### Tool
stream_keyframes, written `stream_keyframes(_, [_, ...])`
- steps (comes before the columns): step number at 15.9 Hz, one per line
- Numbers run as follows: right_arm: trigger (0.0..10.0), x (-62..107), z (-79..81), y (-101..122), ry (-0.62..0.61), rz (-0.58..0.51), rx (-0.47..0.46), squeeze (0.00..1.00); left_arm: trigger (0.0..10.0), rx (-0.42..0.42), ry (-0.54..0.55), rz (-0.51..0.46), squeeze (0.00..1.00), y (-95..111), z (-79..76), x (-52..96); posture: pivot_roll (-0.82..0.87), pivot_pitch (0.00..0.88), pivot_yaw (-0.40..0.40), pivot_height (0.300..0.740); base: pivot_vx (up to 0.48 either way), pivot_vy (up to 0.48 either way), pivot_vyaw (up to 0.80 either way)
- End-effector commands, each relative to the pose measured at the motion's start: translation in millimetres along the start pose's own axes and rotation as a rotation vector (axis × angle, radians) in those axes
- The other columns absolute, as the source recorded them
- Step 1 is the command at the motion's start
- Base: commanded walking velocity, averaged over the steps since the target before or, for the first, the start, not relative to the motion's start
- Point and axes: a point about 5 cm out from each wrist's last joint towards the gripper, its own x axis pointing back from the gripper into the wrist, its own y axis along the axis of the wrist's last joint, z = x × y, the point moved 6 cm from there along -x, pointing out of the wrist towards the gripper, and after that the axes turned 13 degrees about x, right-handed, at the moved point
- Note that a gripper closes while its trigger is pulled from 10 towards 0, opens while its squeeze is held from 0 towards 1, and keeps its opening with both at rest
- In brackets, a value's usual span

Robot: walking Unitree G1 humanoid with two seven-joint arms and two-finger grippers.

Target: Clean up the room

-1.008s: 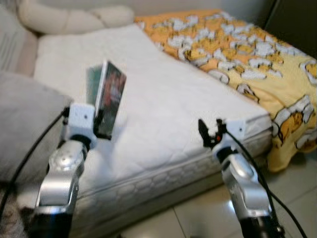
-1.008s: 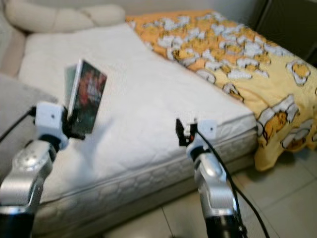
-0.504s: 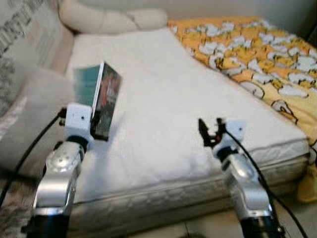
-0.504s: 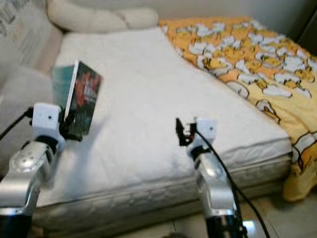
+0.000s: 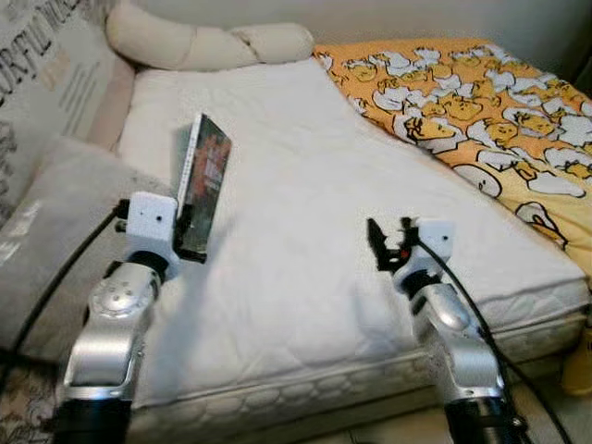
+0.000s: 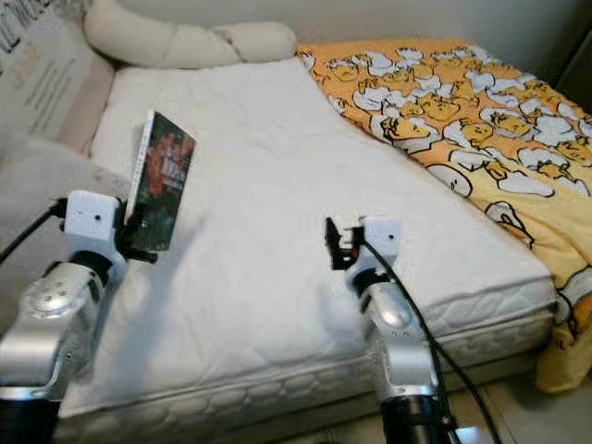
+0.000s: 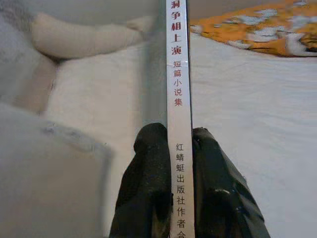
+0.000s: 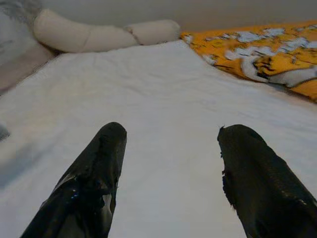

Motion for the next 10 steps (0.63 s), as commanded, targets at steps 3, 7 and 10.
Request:
stream_keyframes(3, [10.0,-1.8,-1.0,4,-0.005,-0.014,-0.003,0.0,10.0,0.002,-0.023,-0.034,0.0,12,-5.3,-0.3,-0.09,0.0,-0.02,0.74,0.304,0.0,0.0])
stream_keyframes(7, [10.0,-1.2,2.5,8,0.08,-0.027,-0.006,0.0,10.0,0.057,-0.084,0.045,0.0,1,-15.3,-6.4,-0.1,0.0,-0.021,0.74,0.0,0.0,0.0])
stream_keyframes(10, [10.0,-1.3,-5.1,14,0.158,-0.034,0.051,0.0,10.0,0.148,-0.171,0.109,0.0,-2,-26.4,-21.3,-0.1,0.0,-0.015,0.74,0.0,0.0,0.0])
